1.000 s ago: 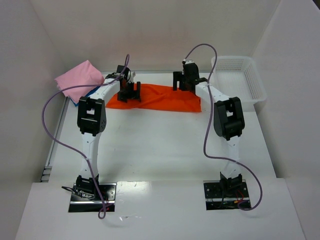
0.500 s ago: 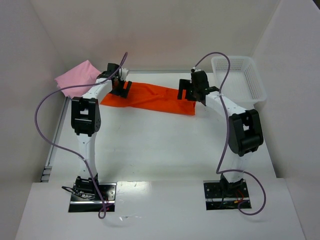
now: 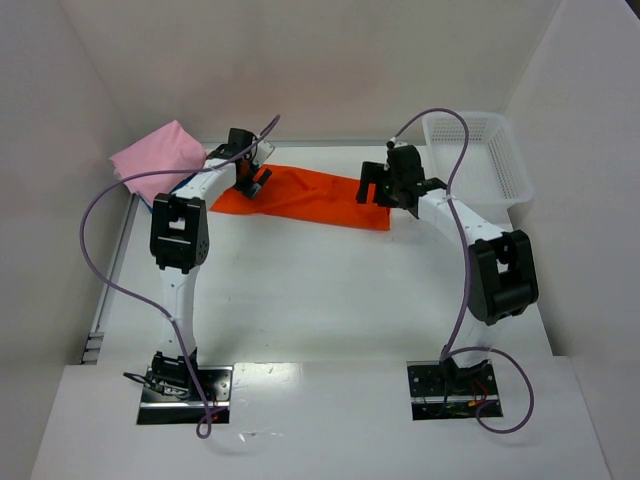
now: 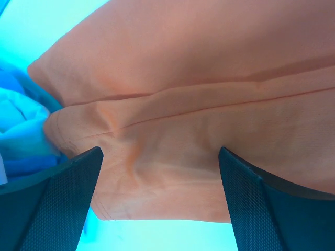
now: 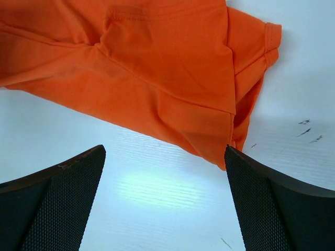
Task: Fold and stack the t-shirts
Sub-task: Rotate the tshirt 90 degrees
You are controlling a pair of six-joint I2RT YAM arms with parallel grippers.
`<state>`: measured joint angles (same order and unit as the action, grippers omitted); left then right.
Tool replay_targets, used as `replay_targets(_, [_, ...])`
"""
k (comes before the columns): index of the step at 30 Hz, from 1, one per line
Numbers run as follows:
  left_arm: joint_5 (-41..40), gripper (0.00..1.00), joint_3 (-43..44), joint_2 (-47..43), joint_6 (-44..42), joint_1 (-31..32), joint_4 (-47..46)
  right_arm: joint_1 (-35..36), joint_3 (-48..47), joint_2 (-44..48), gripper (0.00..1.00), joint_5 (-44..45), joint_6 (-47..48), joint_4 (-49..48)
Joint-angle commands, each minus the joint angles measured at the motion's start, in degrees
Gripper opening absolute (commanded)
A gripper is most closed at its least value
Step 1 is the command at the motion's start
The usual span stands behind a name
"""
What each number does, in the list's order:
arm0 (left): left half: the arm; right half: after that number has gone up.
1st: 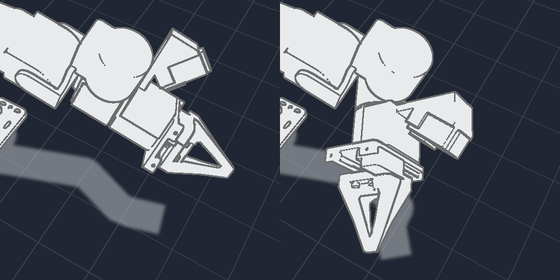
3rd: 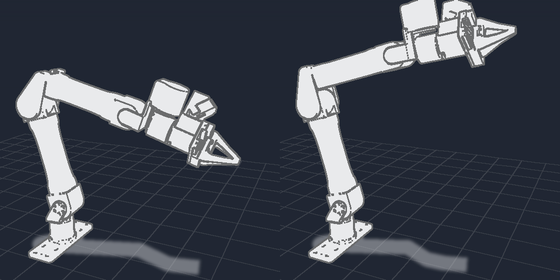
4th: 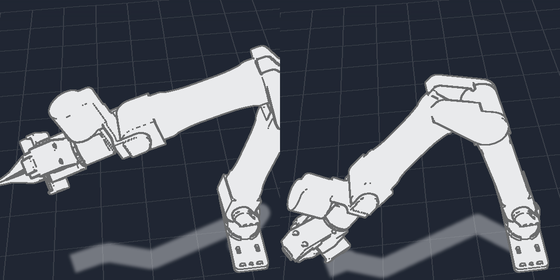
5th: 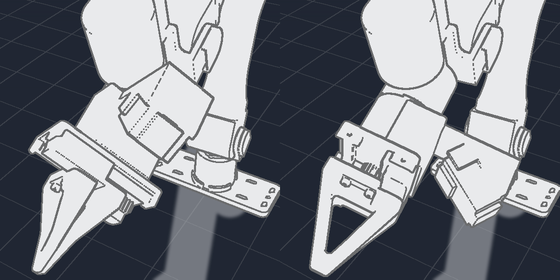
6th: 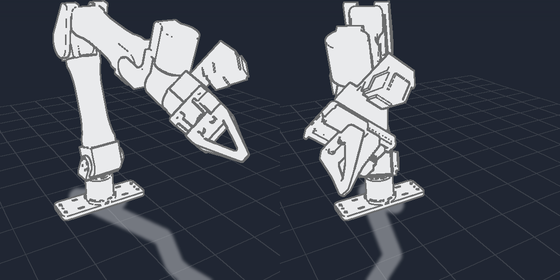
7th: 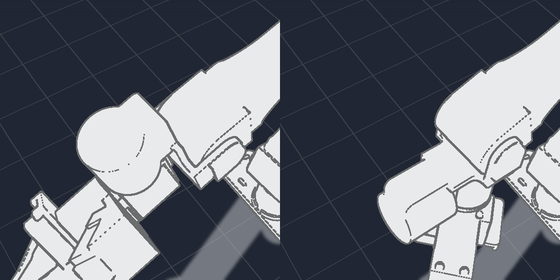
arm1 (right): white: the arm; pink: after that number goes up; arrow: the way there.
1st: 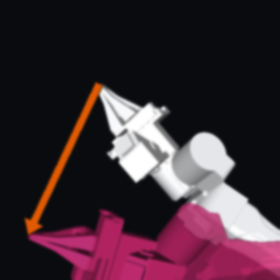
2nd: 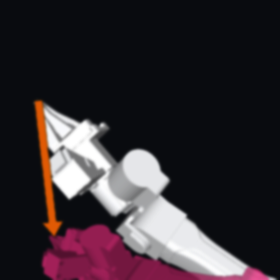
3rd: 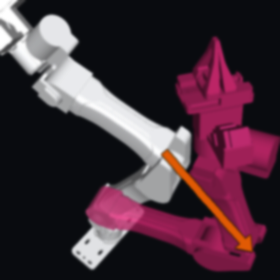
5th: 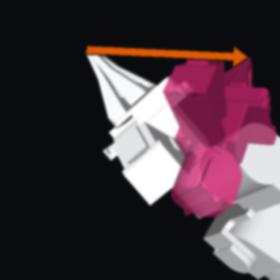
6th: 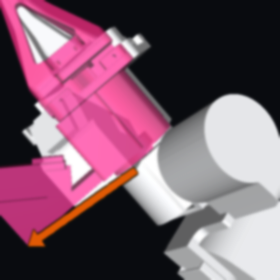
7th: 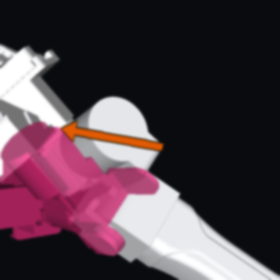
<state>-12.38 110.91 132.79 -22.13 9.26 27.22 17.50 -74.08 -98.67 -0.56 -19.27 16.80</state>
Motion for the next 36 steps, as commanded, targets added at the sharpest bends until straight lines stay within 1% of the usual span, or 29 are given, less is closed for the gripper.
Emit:
replay_targets(1, [1.30,0.99,-0.78,1.07,-5.11,-0.38,0.73,0.43,0.34,4.37,1.00,1.35,0.02,-0.36])
replay_targets(5, [3.07,0.99,-4.65,-0.25,-6.78,0.76,2.04,0.43,0.34,4.37,1.00,1.96,0.02,0.17])
replay_targets(8, [5.87,0.99,-7.28,-1.65,-7.92,1.38,2.57,0.43,-0.27,4.37,1.00,1.96,0.02,0.69])
replay_targets(10, [6.57,0.99,-7.82,-2.27,-7.93,1.99,4.15,0.43,-0.89,4.37,1.00,1.96,0.02,0.69])
replay_targets(13, [7.11,0.99,-10.88,-3.50,-8.46,3.22,5.64,0.43,-0.89,4.89,1.00,1.96,0.55,1.22])
replay_targets(17, [7.64,0.99,-14.22,-6.66,-7.93,6.47,8.10,0.43,-0.89,6.47,1.00,3.10,1.16,1.22])
replay_targets(21, [10.97,0.99,-16.07,-8.51,-4.16,9.37,12.75,0.43,0.34,7.70,1.00,3.11,1.69,1.22])
replay_targets(25, [14.66,0.99,-20.10,-12.01,-0.11,12.71,14.79,-0.09,0.87,8.32,1.00,3.11,1.69,1.74])
replay_targets(29, [22.04,0.99,-24.15,-16.68,5.68,17.45,15.40,-0.09,1.40,8.32,1.00,3.11,1.69,1.75])
replay_targets(32, [27.66,0.99,-24.69,-19.93,7.62,19.39,16.02,-0.09,1.93,8.32,1.00,3.11,1.69,1.75])
replay_targets(34, [28.29,0.99,-24.69,-21.95,8.59,20.71,16.81,-0.09,2.45,8.32,1.00,3.11,1.17,1.75])
replay_targets(36, [27.76,0.99,-24.69,-22.49,10.78,20.71,16.81,-0.09,2.98,8.32,1.00,3.11,1.16,1.75])
